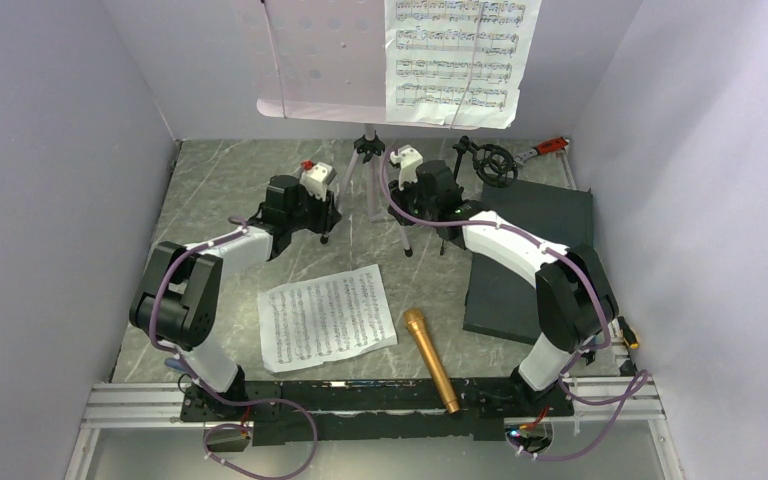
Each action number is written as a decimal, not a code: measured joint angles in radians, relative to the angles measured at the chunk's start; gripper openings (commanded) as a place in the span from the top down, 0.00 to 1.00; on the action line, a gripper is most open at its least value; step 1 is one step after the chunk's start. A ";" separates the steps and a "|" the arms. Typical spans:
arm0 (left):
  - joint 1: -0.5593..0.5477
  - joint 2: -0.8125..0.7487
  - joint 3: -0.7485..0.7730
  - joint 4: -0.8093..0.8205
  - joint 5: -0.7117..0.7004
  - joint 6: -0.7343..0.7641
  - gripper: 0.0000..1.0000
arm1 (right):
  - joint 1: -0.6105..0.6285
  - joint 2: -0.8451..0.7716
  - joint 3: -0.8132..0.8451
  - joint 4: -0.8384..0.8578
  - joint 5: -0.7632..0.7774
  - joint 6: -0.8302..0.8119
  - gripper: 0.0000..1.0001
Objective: Set up the instrument practice props
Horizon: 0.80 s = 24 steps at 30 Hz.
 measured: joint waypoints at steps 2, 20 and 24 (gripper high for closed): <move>0.000 0.000 0.000 -0.006 0.003 0.007 0.77 | 0.001 0.001 0.005 -0.004 0.002 0.003 0.67; -0.095 -0.066 -0.033 -0.076 -0.109 0.090 0.95 | -0.010 0.060 -0.005 -0.234 0.124 0.036 0.46; -0.123 -0.085 -0.041 -0.098 -0.153 0.082 0.93 | -0.010 0.051 -0.017 -0.236 0.124 0.042 0.38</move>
